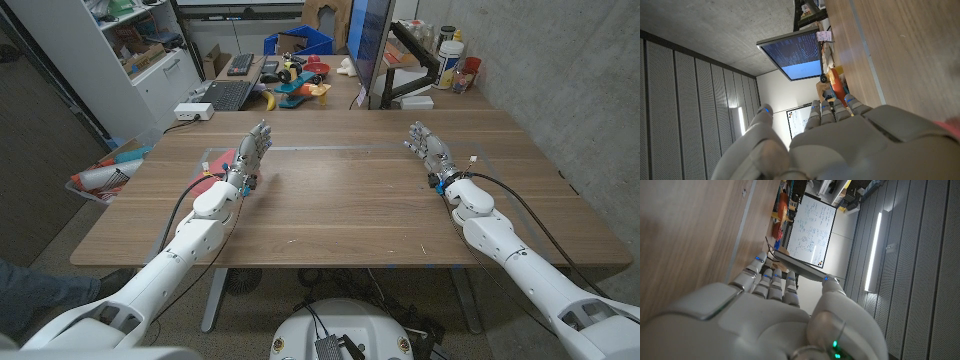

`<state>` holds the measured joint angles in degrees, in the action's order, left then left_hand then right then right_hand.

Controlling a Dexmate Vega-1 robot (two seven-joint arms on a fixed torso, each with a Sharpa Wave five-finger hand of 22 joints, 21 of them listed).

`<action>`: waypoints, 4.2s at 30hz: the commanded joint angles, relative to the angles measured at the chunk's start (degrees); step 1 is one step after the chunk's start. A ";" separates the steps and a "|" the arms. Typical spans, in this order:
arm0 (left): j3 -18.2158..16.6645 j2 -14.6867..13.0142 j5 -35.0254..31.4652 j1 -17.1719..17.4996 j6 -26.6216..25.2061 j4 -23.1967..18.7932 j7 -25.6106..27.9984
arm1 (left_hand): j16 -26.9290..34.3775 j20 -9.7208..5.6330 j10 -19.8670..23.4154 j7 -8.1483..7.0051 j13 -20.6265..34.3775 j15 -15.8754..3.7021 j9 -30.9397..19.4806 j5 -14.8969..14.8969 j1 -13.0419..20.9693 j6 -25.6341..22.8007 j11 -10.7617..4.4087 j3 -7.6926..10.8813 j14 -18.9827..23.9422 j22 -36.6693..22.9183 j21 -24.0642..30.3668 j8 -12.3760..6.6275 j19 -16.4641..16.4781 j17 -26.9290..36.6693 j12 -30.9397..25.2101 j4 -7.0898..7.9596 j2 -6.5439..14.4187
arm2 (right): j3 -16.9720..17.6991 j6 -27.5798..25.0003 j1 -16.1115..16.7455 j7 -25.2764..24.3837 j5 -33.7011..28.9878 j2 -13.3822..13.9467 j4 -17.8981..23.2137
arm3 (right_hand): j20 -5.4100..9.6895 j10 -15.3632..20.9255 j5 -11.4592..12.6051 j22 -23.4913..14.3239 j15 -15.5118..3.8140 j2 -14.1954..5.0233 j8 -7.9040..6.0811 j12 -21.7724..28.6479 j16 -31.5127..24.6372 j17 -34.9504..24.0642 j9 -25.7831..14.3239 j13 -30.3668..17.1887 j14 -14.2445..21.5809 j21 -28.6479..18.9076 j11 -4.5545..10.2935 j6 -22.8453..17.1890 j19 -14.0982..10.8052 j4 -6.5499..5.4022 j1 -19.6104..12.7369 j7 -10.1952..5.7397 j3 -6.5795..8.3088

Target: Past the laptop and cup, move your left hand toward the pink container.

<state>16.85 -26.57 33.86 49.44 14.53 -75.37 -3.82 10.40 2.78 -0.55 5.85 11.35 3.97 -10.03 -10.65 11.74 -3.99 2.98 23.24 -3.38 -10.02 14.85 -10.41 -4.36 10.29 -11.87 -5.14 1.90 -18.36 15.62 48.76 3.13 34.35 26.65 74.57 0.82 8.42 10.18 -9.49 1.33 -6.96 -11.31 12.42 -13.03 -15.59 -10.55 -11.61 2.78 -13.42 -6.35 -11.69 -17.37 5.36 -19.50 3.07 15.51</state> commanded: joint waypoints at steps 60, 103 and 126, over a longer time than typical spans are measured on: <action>-21.36 17.55 -21.39 6.06 -6.38 -8.16 -14.76 | 0.38 -0.01 -0.03 0.34 0.05 0.63 -0.24 -0.06 1.46 -0.01 0.56 0.78 0.04 -0.14 -0.82 -0.33 -0.21 0.08 -0.23 -0.68 0.93 | 17.42 -6.58 1.98 11.09 -18.26 -16.62 -0.13 | 0.05 0.77 0.30 -0.27 0.08 -0.17 -0.09 0.08 -0.11 0.06 -0.32 -0.12 0.72 0.65 0.40 -0.57 -0.76 0.11 -0.39 -0.02 0.14; -23.56 16.52 -24.29 11.26 -7.75 -15.05 -10.91 | 0.43 0.53 0.43 0.27 0.03 0.65 -0.25 0.09 2.21 -0.38 0.56 1.00 0.34 -0.16 -1.57 -0.46 -0.15 0.04 -0.41 -1.35 1.22 | 18.21 -6.85 1.96 11.41 -18.48 -17.24 -0.85 | 0.08 0.95 0.31 -0.29 0.10 -0.39 -0.09 -0.03 -0.12 0.20 -0.33 -0.14 0.92 1.16 0.28 -0.82 -1.11 0.22 -0.41 -0.05 0.00; -24.54 15.42 -26.24 13.69 -9.73 -18.70 -9.16 | 0.42 0.61 0.43 0.19 0.03 0.56 -0.25 0.15 2.78 -0.44 0.35 1.18 0.47 -0.17 -1.97 -0.43 -0.12 0.02 -0.39 -1.78 1.44 | 18.11 -6.50 1.31 11.87 -18.75 -17.70 -2.38 | 0.11 0.98 0.31 -0.29 0.02 -0.48 -0.07 -0.09 -0.11 0.28 -0.33 -0.15 0.99 1.35 0.34 -0.88 -1.31 0.31 -0.49 -0.09 -0.04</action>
<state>-7.31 -10.76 8.49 62.17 5.46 -92.84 -13.74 10.64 2.99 -0.25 6.05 11.20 4.30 -10.00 -10.64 13.77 -4.21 3.27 24.18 -3.02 -9.99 12.91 -10.63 -4.13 10.13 -12.10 -6.58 3.33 -0.19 9.09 50.28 14.81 15.81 9.07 72.56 0.92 8.70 10.16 -9.47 1.32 -6.96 -11.31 12.41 -13.02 -15.16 -10.78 -11.58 3.18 -12.29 -6.04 -12.19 -18.07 5.35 -19.49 2.98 15.51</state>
